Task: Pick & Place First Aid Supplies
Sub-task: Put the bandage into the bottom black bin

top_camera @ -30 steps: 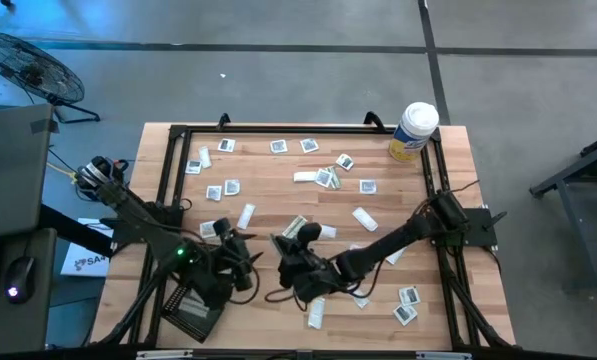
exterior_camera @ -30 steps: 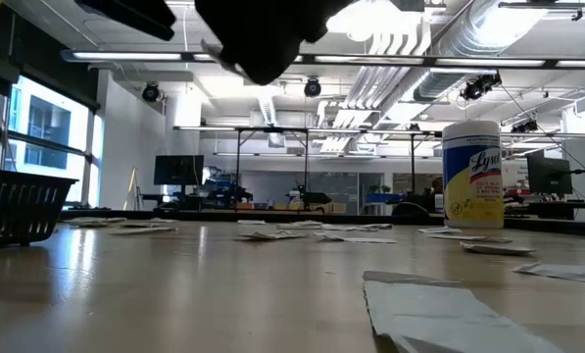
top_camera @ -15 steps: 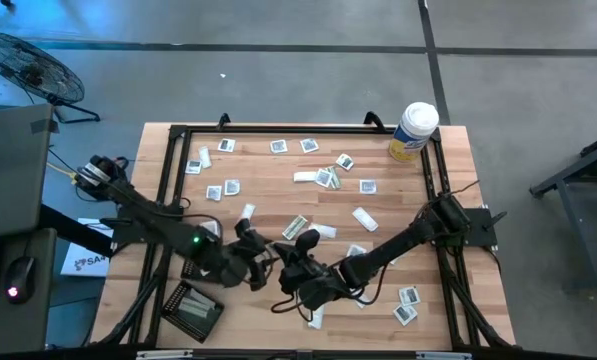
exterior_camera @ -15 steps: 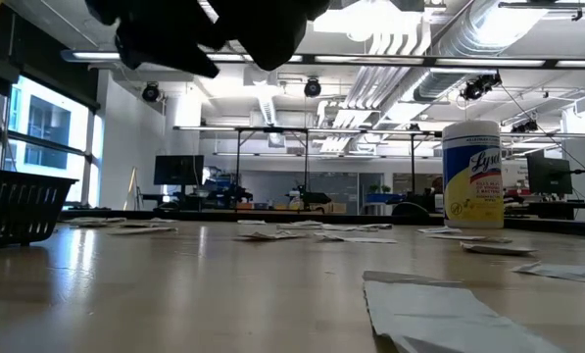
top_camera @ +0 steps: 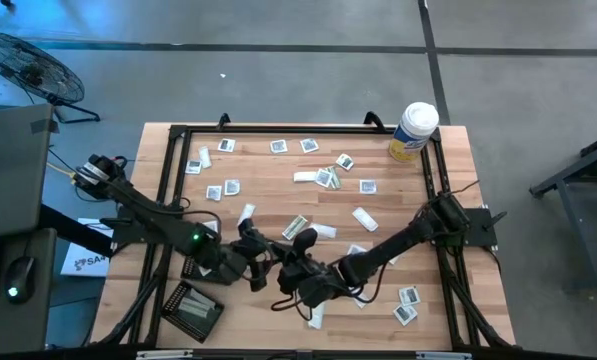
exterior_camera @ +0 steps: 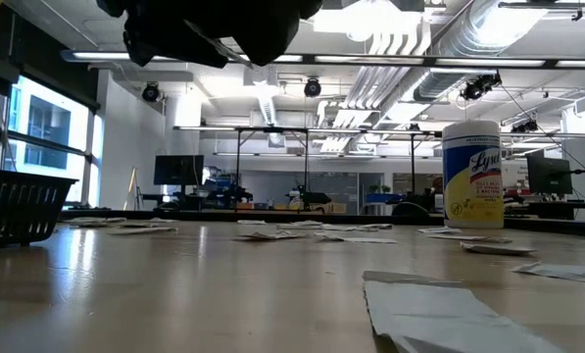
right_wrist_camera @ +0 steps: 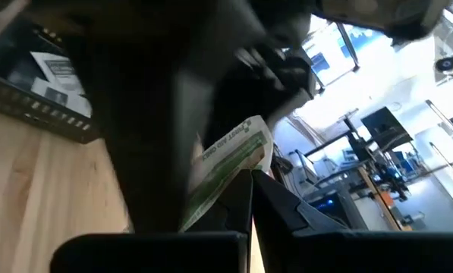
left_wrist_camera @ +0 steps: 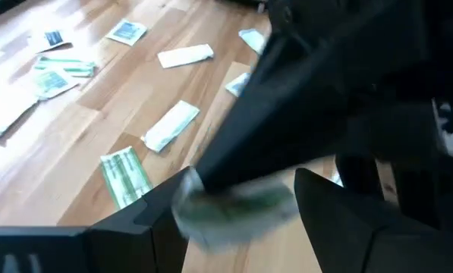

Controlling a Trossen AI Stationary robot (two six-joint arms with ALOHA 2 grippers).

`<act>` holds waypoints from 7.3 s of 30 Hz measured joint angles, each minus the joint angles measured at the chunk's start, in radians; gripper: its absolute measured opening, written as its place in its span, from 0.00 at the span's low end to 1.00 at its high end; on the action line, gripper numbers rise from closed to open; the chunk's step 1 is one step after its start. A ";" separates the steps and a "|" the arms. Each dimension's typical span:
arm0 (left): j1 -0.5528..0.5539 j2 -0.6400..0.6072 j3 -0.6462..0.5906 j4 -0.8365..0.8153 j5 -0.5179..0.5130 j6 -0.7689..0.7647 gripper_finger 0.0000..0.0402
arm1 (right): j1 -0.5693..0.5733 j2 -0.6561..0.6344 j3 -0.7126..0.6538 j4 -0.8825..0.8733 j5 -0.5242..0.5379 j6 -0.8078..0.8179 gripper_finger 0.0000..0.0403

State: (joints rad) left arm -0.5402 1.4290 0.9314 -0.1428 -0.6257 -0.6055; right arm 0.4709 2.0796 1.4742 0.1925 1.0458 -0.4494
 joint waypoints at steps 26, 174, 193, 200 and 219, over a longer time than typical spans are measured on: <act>-0.076 -0.007 0.161 -0.533 0.061 0.120 0.01 | 0.007 -0.053 0.002 0.095 0.016 -0.003 0.17; -0.120 0.314 0.077 0.043 -0.198 0.219 0.53 | -0.061 -0.221 -0.295 0.076 -0.855 0.483 0.00; -0.171 0.289 0.059 0.110 -0.190 0.266 0.01 | -0.059 -0.221 -0.295 0.068 -0.781 0.348 0.06; -0.262 0.207 0.214 -0.303 -0.130 0.141 0.01 | -0.033 -0.226 -0.296 0.086 -0.715 0.310 0.21; -0.579 0.208 0.300 -1.039 0.314 -0.611 0.00 | -0.033 -0.231 -0.296 0.081 -0.628 0.391 0.35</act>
State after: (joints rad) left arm -1.1190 1.6375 1.2314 -1.1816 -0.3113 -1.2161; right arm 0.4382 1.8488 1.1786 0.2735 0.4178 -0.0581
